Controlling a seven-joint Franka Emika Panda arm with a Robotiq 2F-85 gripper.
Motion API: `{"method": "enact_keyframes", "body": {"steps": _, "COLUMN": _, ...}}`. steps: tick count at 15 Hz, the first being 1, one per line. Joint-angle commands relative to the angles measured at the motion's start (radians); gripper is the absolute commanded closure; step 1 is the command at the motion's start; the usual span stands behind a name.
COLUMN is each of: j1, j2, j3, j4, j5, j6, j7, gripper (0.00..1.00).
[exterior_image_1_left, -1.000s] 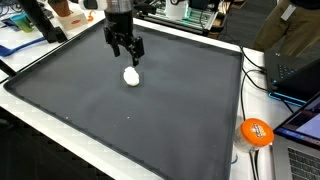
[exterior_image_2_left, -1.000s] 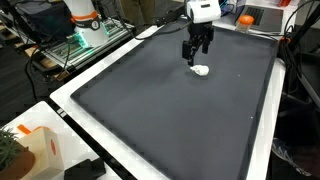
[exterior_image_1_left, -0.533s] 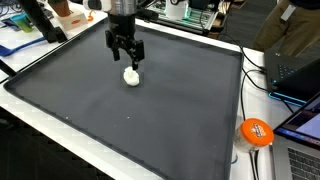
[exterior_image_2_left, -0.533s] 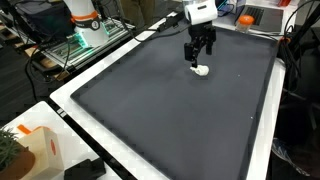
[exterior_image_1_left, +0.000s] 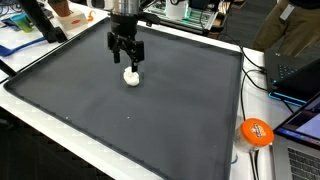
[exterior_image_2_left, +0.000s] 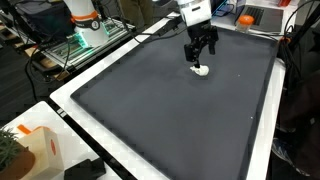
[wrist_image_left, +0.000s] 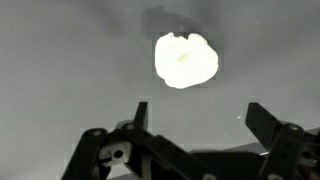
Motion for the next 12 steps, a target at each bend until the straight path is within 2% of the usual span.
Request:
{"method": "enact_keyframes", "body": {"steps": 1, "j1": 0.039, "j2": 0.007, "j3": -0.050, "j4": -0.013, "j5": -0.020, "j6": 0.081, "j7": 0.048, "gripper": 0.00}}
{"method": "enact_keyframes", "body": {"steps": 6, "j1": 0.062, "j2": 0.006, "j3": -0.082, "j4": -0.075, "j5": -0.006, "j6": 0.268, "j7": 0.049, "gripper": 0.00}}
{"method": "enact_keyframes", "body": {"steps": 8, "j1": 0.051, "j2": -0.002, "j3": -0.064, "j4": -0.114, "j5": 0.001, "j6": 0.344, "j7": 0.033, "gripper": 0.00}}
{"method": "enact_keyframes", "body": {"steps": 11, "j1": 0.008, "j2": -0.004, "j3": 0.005, "j4": -0.161, "j5": 0.028, "j6": 0.469, "j7": -0.002, "gripper": 0.00}}
{"method": "enact_keyframes", "body": {"steps": 12, "j1": 0.020, "j2": 0.012, "j3": -0.018, "j4": -0.113, "j5": 0.031, "j6": 0.406, "j7": -0.010, "gripper": 0.00}}
